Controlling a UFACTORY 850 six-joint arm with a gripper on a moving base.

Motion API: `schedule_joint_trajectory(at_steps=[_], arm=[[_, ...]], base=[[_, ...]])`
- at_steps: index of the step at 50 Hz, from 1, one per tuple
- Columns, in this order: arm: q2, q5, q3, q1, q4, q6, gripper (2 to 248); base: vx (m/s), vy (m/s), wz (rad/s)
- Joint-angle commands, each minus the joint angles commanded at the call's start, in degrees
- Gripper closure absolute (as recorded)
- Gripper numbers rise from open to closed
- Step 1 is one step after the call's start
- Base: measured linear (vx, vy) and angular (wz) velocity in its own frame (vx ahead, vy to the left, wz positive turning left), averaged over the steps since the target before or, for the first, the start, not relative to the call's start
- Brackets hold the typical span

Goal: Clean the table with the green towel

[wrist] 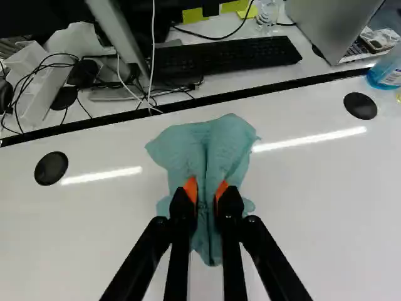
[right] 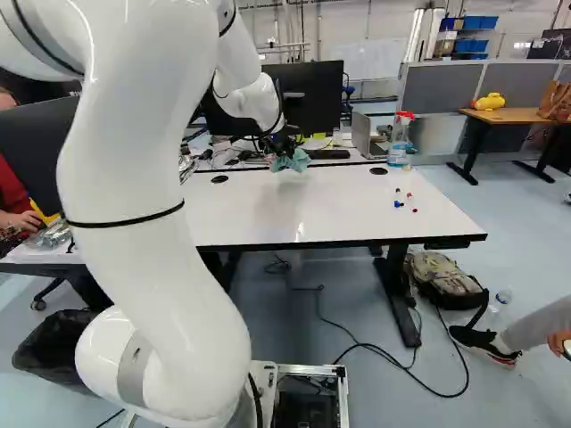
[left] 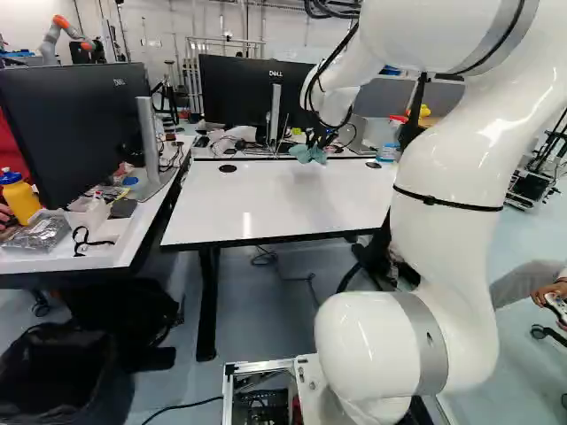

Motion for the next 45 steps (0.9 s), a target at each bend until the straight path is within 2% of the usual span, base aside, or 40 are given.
schedule_joint_trajectory(at_steps=[36, 45], arm=[[-9.65, 0.0, -11.84, 0.08, 0.0, 0.0, 199], [-10.23, 0.0, -12.58, 0.11, 0.0, 0.0, 199]], base=[[0.0, 0.0, 0.0], [0.0, 0.0, 0.0]])
